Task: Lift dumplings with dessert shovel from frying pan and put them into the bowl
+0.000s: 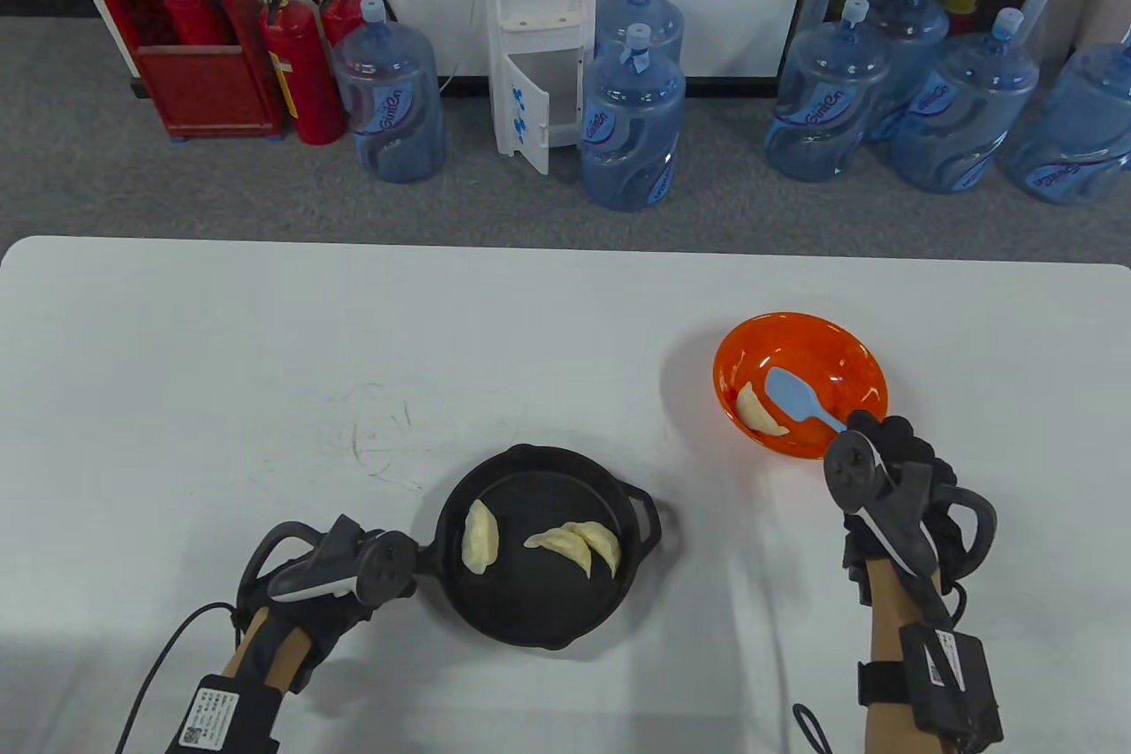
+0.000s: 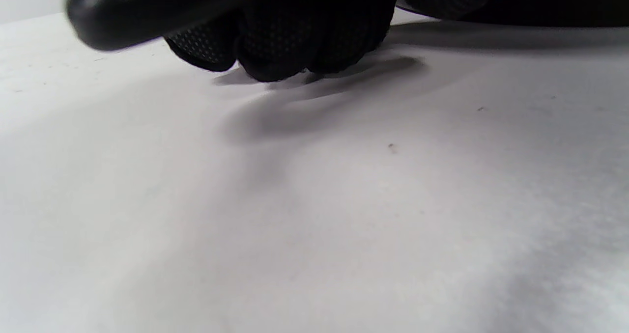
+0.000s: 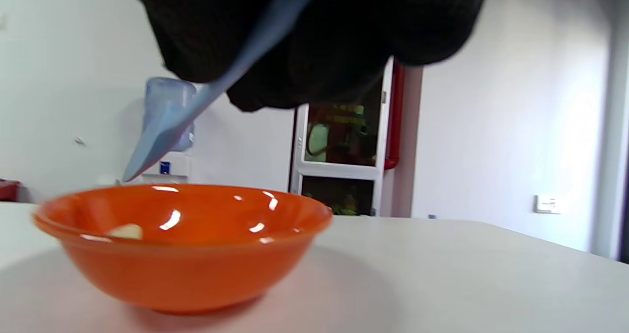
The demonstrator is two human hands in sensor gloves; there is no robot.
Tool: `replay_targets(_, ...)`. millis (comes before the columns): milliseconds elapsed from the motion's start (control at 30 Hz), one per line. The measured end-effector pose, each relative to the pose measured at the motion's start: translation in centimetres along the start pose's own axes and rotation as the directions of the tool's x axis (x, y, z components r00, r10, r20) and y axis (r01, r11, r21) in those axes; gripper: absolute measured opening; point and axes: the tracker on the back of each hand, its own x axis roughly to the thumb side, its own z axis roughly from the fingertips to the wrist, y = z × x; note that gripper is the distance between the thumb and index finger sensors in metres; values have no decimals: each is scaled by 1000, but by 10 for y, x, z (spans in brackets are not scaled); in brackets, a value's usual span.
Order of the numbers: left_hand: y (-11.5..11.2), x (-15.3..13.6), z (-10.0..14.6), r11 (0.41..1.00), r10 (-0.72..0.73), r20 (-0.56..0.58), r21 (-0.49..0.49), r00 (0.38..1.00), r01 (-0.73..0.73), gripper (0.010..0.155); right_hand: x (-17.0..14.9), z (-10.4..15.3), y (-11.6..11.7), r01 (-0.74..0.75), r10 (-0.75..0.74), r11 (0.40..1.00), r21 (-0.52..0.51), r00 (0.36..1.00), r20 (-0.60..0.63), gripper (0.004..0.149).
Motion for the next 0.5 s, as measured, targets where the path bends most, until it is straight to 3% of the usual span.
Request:
replay_targets(200, 0, 1, 0, 1000, -10, -4, -1, 1000, 10, 55, 21, 24, -15, 162, -159, 986, -35, 983, 89, 43)
replay_targets(500, 0, 1, 0, 1000, -18, -2, 3, 1000, 18, 55, 76, 67, -11, 276, -262, 961, -9, 921, 289, 43)
